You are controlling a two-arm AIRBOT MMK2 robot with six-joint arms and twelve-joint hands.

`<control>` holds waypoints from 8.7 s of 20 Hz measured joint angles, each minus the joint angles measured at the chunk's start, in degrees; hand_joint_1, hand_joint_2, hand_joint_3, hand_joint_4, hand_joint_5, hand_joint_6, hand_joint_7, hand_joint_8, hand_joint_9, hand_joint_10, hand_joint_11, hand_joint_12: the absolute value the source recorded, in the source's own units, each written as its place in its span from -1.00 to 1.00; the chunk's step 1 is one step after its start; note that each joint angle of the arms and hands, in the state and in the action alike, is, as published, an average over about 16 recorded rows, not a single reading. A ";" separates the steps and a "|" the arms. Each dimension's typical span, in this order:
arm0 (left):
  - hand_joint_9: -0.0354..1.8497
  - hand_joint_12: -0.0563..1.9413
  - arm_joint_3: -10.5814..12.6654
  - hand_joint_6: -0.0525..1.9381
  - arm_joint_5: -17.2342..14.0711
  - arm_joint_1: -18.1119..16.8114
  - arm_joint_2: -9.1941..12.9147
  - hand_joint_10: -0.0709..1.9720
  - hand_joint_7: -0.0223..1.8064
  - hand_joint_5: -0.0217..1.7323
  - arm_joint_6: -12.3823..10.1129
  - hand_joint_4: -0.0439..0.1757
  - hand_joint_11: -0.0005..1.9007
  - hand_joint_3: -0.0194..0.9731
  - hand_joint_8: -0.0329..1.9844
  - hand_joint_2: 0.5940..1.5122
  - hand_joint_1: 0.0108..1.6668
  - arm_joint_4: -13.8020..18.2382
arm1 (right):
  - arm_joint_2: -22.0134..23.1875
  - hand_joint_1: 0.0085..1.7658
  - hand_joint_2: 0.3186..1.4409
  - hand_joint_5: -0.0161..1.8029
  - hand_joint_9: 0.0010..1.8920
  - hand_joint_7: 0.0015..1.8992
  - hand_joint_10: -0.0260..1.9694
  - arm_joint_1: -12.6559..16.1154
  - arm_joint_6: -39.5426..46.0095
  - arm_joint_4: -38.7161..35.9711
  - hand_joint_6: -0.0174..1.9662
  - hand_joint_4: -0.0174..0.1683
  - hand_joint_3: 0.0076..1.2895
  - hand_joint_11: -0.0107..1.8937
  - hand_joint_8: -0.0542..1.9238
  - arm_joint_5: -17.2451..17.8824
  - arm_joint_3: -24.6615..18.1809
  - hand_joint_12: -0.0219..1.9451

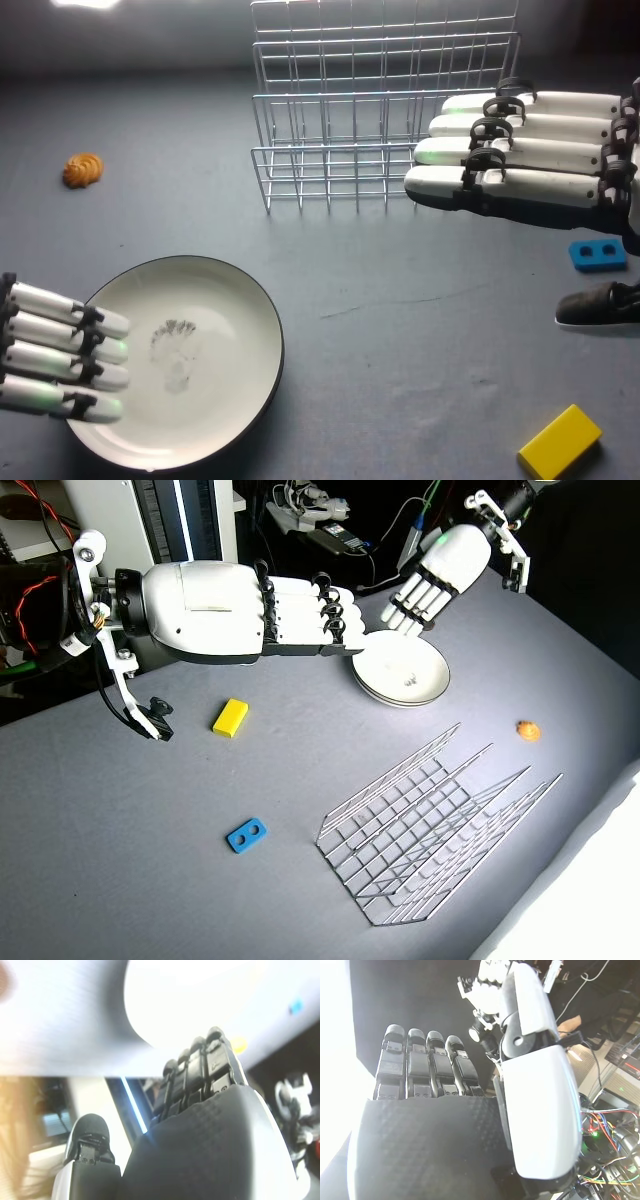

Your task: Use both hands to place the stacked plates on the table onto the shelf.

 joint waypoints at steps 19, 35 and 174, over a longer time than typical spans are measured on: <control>-0.95 -0.96 1.63 -0.96 10.43 8.64 -4.60 -0.93 -0.98 -0.97 -0.02 -0.62 -0.98 -0.93 -0.98 0.39 -0.99 -5.05 | -0.07 0.25 0.31 -0.96 -0.99 -0.99 -0.97 -0.03 -0.48 -0.44 -0.96 -0.84 -0.99 -0.97 -0.92 -0.07 0.00 -0.97; -0.95 -0.95 -8.21 -0.96 17.09 8.74 -6.05 -0.92 -0.98 -0.98 -0.02 -0.66 -0.98 -0.93 -0.99 0.39 -0.99 -15.12 | -8.26 0.33 0.33 -0.96 -0.99 -0.99 -0.97 2.56 -17.36 1.77 -0.96 -0.78 -0.99 -0.96 -0.92 -8.60 0.02 -0.96; -0.94 -0.95 0.81 -0.93 14.75 7.64 -4.13 -0.92 -0.91 -0.90 5.25 -0.58 -0.98 -0.93 -0.97 0.42 -1.00 -17.60 | -29.68 0.26 0.47 -0.21 -0.07 -0.15 -0.77 25.42 0.96 37.02 -0.49 -0.84 -0.99 -0.65 -0.72 -45.61 30.52 0.18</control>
